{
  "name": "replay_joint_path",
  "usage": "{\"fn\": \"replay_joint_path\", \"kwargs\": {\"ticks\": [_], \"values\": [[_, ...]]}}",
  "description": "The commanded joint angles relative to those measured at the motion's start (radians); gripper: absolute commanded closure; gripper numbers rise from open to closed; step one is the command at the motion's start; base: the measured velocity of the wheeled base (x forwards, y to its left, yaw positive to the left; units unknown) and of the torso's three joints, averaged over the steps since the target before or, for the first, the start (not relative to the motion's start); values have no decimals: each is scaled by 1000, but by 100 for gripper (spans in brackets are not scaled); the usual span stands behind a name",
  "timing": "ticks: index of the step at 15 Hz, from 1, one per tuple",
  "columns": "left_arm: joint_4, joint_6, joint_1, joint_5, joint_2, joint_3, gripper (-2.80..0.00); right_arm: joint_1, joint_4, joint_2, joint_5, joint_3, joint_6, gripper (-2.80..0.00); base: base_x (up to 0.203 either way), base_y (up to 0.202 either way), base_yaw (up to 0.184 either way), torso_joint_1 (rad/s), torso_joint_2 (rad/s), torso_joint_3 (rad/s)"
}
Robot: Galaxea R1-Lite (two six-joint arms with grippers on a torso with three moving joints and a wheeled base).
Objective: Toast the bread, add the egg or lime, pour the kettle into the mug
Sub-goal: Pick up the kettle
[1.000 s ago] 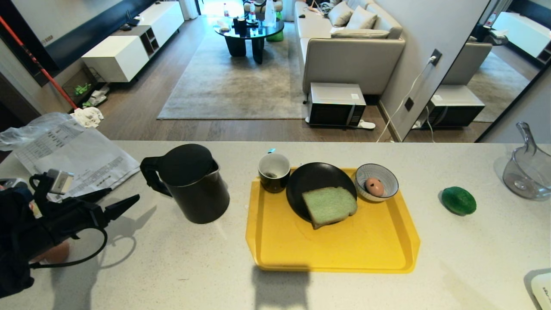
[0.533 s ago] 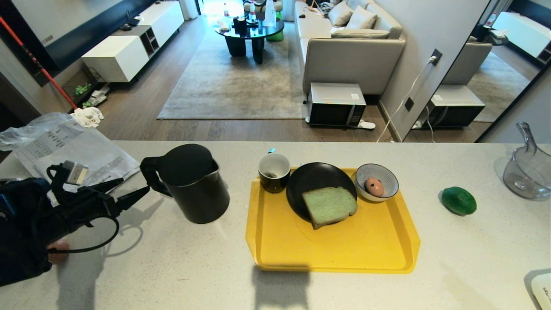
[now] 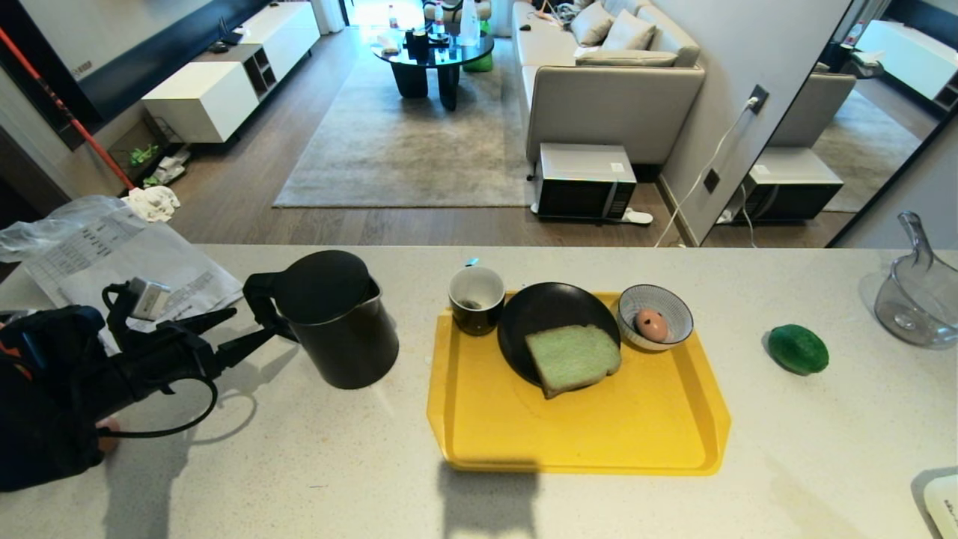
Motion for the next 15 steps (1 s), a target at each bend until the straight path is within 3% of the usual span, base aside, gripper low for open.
{"fn": "replay_joint_path", "kwargs": {"ticks": [1, 15], "values": [[-7, 4, 9, -1, 4, -9, -280, 0, 1, 1, 0, 0, 0, 0, 0, 0, 0, 0, 0, 0], [42, -8, 26, -36, 33, -55, -280, 0, 1, 1, 0, 0, 0, 0, 0, 0, 0, 0, 0, 0]]}}
